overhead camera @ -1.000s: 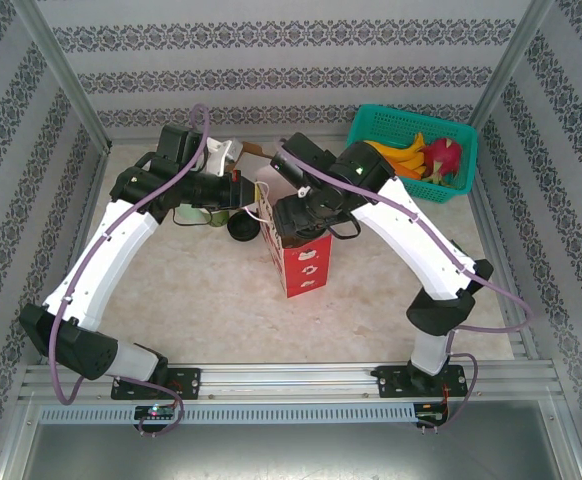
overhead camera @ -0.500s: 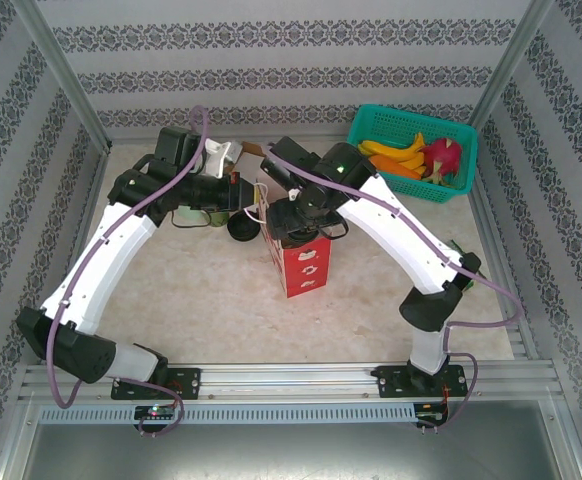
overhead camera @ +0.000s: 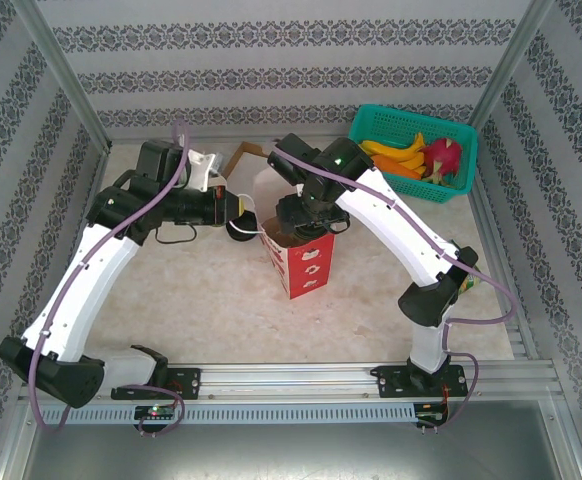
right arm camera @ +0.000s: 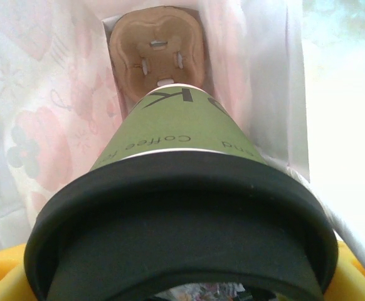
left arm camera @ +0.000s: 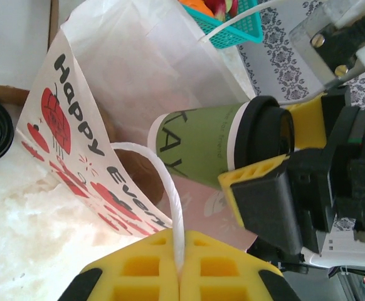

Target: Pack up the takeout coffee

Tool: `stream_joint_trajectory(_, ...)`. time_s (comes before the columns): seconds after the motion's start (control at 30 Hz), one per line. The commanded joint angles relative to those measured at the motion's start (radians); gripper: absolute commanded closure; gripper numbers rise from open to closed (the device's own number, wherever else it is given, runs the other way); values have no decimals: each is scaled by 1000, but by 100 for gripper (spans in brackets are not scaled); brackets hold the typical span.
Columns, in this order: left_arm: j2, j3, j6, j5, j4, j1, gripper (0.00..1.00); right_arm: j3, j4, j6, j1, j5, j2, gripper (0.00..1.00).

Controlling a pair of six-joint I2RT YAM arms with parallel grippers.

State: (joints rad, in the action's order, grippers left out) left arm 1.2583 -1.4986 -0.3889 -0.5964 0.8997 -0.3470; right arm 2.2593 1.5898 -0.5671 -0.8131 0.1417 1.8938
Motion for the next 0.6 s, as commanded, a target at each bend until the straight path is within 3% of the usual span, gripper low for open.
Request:
stream_joint_trajectory(0.0,-37,22,1,37,34,12,100,-10,29,22,6,23,7,42)
stream_joint_trajectory(0.1,-49,36,-7,22,8,12,100,-7,27,29,5,13,15,42)
stream_joint_trajectory(0.43,-31,77,-15,-176,-93,12,99,83,64,47,-18,-12,99,43)
stream_joint_trajectory(0.57,-36,89,-9,-258,-126,10,93,112,80,53,-17,-6,120,43)
